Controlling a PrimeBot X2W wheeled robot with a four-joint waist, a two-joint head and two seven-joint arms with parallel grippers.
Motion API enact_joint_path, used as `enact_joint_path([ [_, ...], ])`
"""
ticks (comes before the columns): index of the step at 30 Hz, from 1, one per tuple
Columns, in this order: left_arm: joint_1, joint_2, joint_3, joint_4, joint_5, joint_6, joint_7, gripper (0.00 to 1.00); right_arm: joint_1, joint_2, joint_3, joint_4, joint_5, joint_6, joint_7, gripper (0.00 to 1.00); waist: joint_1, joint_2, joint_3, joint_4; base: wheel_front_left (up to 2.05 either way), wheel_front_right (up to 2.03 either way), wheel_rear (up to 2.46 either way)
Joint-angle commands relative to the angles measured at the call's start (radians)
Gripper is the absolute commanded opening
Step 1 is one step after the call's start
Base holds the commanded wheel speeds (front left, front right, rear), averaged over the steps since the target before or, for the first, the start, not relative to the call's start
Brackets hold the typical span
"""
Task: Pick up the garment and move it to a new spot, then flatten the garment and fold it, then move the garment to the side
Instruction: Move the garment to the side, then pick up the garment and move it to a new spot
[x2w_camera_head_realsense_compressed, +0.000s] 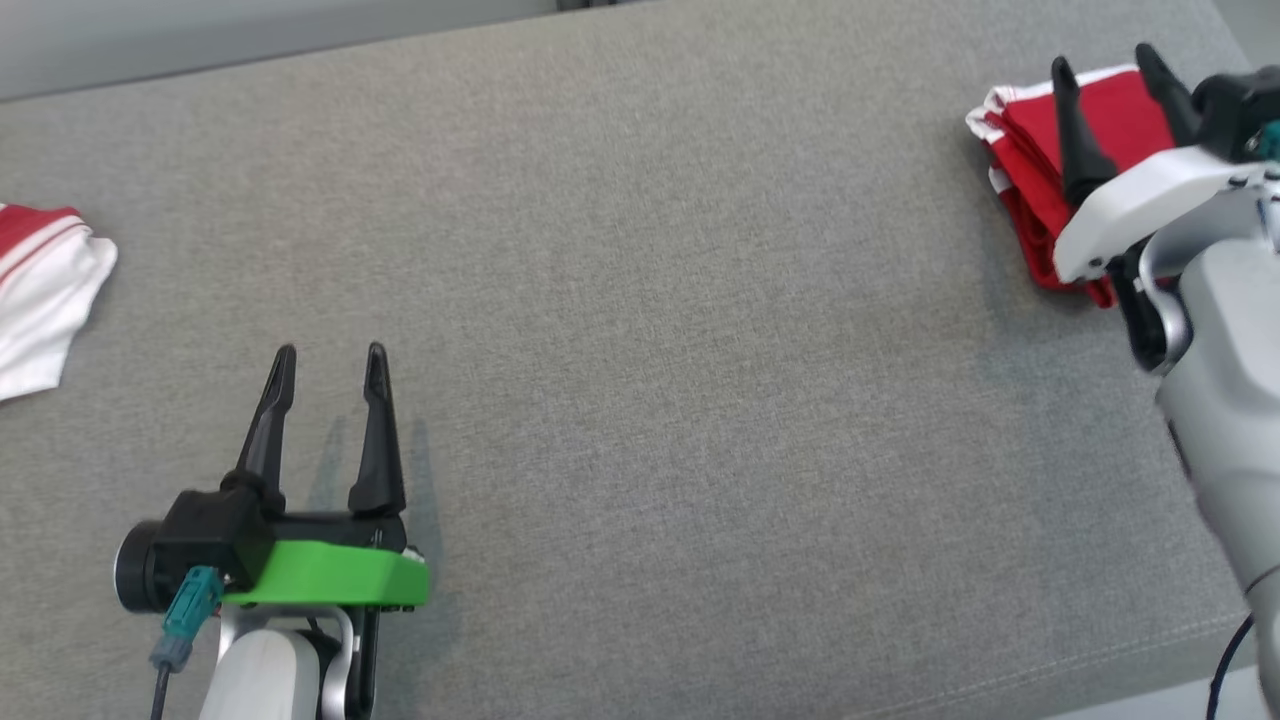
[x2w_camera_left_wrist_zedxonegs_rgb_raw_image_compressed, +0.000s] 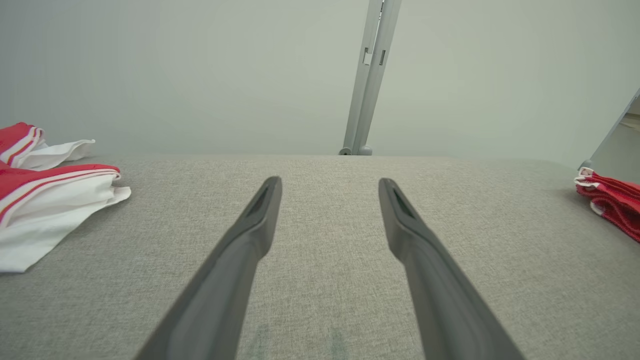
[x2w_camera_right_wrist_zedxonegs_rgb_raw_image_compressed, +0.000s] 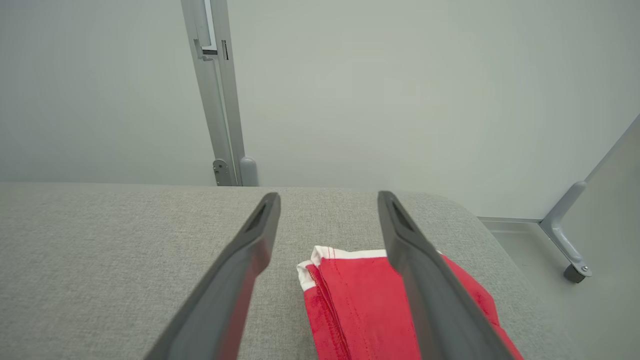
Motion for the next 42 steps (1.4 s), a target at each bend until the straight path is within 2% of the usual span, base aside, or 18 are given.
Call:
enact_joint_path([
  [1, 0.02, -0.005, 0.013, 0.007, -0.011, 0.007, 0.0, 1.0, 0.046, 0.025, -0.012, -0.026, -0.012, -0.001, -0.006, 1.0, 0.0, 0.0, -0.072, 0.042, 0.0, 0.0, 0.0],
  [5, 0.049, -0.016, 0.044, 0.03, -0.035, 0.012, 0.0, 1.0, 0.166, 0.089, -0.067, -0.134, -0.067, -0.001, -0.012, 1.0, 0.0, 0.0, -0.117, 0.069, 0.0, 0.0, 0.0],
  [12, 0.095, -0.026, 0.061, 0.071, -0.06, 0.029, 0.0, 1.0, 0.434, 0.239, -0.172, -0.374, -0.155, -0.001, -0.01, 1.0, 0.0, 0.0, -0.168, 0.121, 0.0, 0.0, 0.0],
  [16, 0.119, -0.029, 0.046, 0.097, -0.073, 0.048, 0.0, 1.0, 0.571, 0.275, -0.223, -0.508, -0.173, -0.001, -0.01, 1.0, 0.0, 0.0, -0.189, 0.15, 0.0, 0.0, 0.0],
  [21, 0.131, -0.029, 0.02, 0.107, -0.094, 0.066, 0.0, 1.0, 0.695, 0.287, -0.238, -0.632, -0.181, -0.001, -0.01, 1.0, 0.0, 0.0, -0.198, 0.167, 0.0, 0.0, 0.0],
  [26, 0.124, -0.029, 0.001, 0.118, -0.099, 0.074, 0.0, 1.0, 0.744, 0.286, -0.231, -0.669, -0.164, -0.001, -0.01, 1.0, 0.0, 0.0, -0.205, 0.168, 0.0, 0.0, 0.0],
  [42, 0.111, -0.029, -0.019, 0.129, -0.098, 0.072, 0.0, 1.0, 0.762, 0.287, -0.22, -0.653, -0.176, -0.001, -0.001, 1.0, 0.0, 0.0, -0.212, 0.156, 0.0, 0.0, 0.0],
])
